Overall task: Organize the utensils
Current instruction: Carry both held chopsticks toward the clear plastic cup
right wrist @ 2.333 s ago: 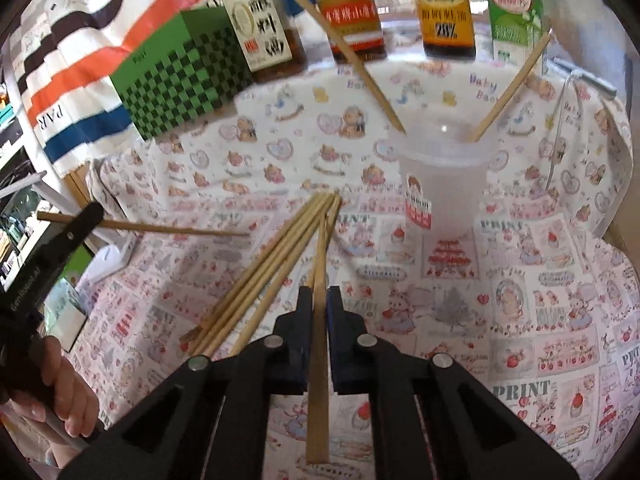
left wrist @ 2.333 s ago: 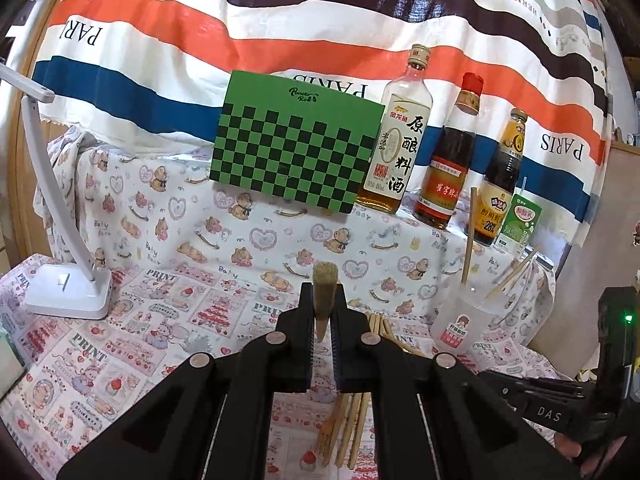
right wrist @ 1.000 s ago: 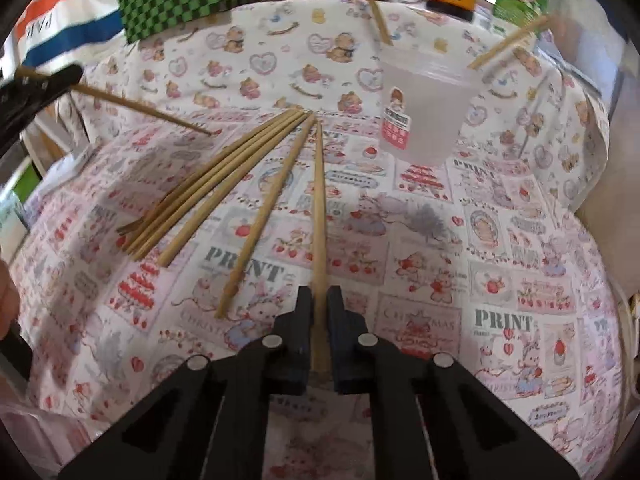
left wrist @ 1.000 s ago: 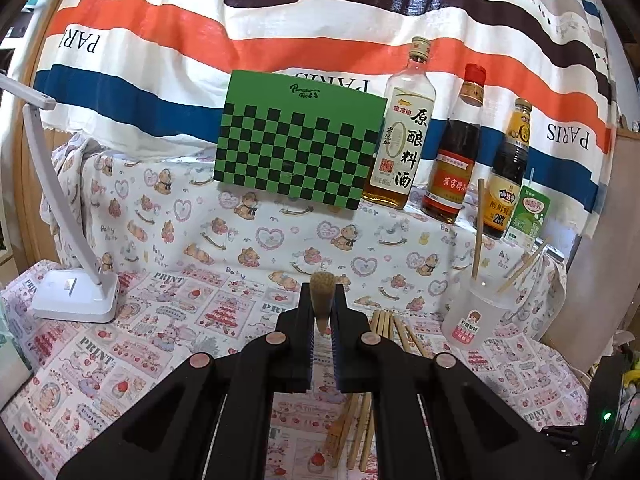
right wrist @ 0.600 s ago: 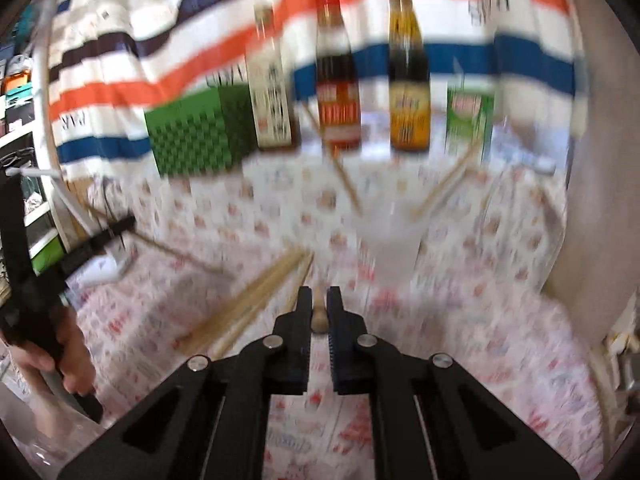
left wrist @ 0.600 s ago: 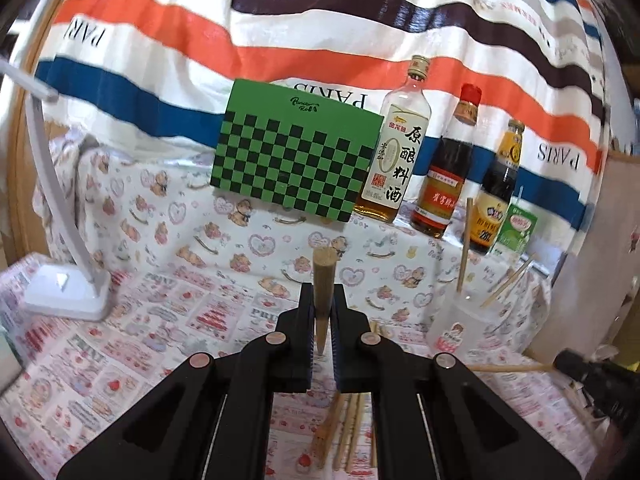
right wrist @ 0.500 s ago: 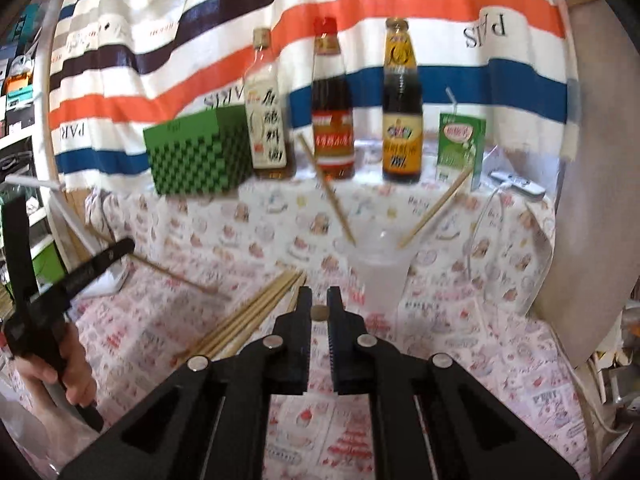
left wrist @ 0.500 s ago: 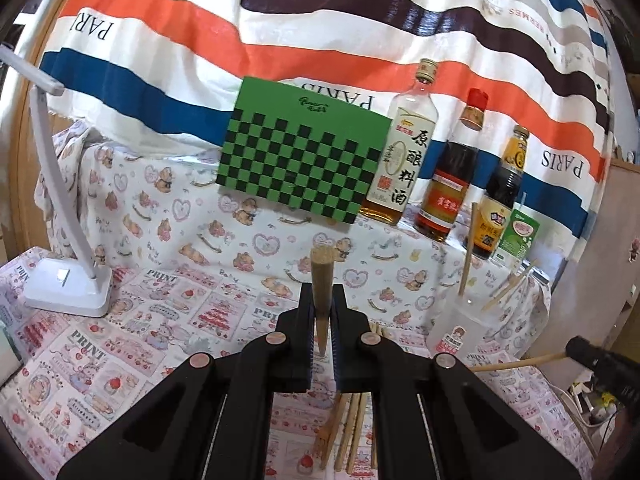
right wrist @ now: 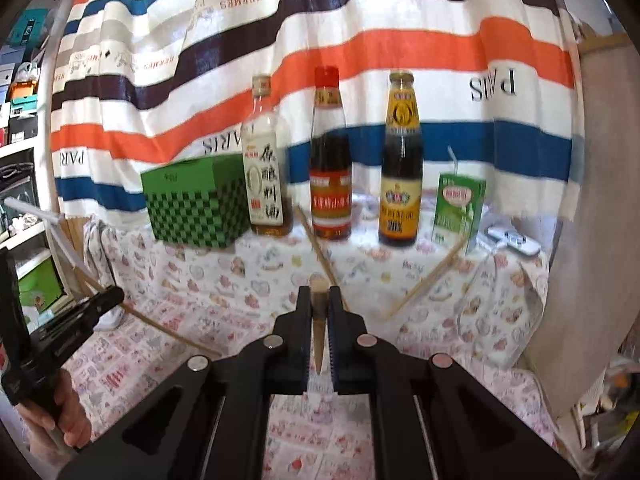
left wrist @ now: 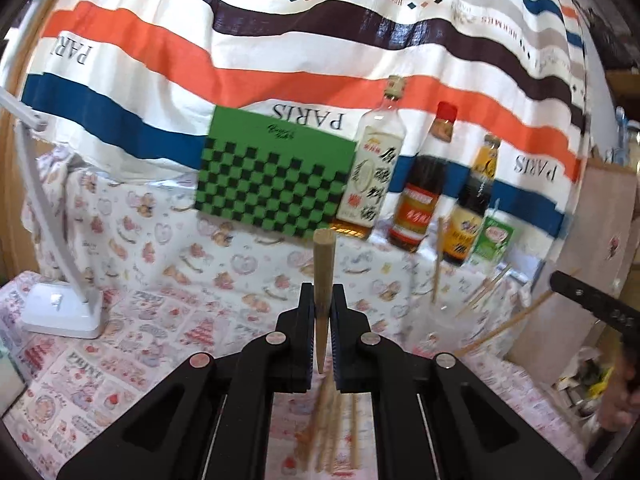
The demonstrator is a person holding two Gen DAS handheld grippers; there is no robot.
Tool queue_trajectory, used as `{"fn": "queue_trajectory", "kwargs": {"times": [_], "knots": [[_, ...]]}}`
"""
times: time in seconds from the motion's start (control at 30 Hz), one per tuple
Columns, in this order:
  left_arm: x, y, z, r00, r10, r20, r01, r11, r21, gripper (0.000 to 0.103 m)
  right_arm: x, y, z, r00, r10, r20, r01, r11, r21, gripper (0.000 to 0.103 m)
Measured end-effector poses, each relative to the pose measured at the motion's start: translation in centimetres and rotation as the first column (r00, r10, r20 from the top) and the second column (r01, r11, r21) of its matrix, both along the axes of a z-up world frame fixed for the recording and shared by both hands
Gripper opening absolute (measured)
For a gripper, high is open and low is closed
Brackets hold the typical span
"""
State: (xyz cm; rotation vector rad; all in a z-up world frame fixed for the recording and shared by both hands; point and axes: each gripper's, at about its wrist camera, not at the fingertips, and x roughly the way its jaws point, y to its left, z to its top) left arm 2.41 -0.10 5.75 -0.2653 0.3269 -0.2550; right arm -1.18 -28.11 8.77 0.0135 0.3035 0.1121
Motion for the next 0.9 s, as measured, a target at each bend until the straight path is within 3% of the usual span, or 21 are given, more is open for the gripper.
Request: {"fn": "queue_trajectory", "kwargs": {"times": [0.17, 0.37, 0.57, 0.67, 0.73, 0.9], "knots": [[0.6, -1.8, 3.7, 0.998, -0.014, 0.058, 0.010, 0.998, 0.059, 0.006, 1.0, -0.7, 3.2, 0.998, -0.008, 0.064, 0.005, 0.999, 0.050, 0.006], [0.8, -4.3, 7.8, 0.989, -0.105, 0.107, 0.099, 0.993, 0.060, 0.006, 1.9, -2.2, 6.2, 0.988, -0.077, 0.132, 0.058, 0.988, 0.141, 0.006], [2.2, -7.4, 10.2, 0.980, -0.141, 0.141, 0.125, 0.985, 0.115, 0.006, 3.2, -4.7, 6.1, 0.989, -0.072, 0.132, 0.038, 0.969, 0.245, 0.006], [3.4, -8.5, 11.0, 0.975, -0.167, 0.147, 0.157, 0.984, 0.078, 0.006, 4.4, -6.2, 6.0, 0.993, -0.062, 0.102, 0.027, 0.949, 0.315, 0.006], [4.4, -9.4, 11.4, 0.971, -0.190, 0.142, 0.184, 0.981, 0.058, 0.006, 4.5, -6.9, 6.0, 0.990, -0.090, 0.105, 0.054, 0.949, 0.310, 0.006], [6.7, -12.0, 11.0, 0.967, -0.221, 0.125, 0.214, 0.975, 0.067, 0.006, 5.2, -9.7, 5.9, 0.983, -0.149, 0.102, 0.105, 0.931, 0.350, 0.006]]}}
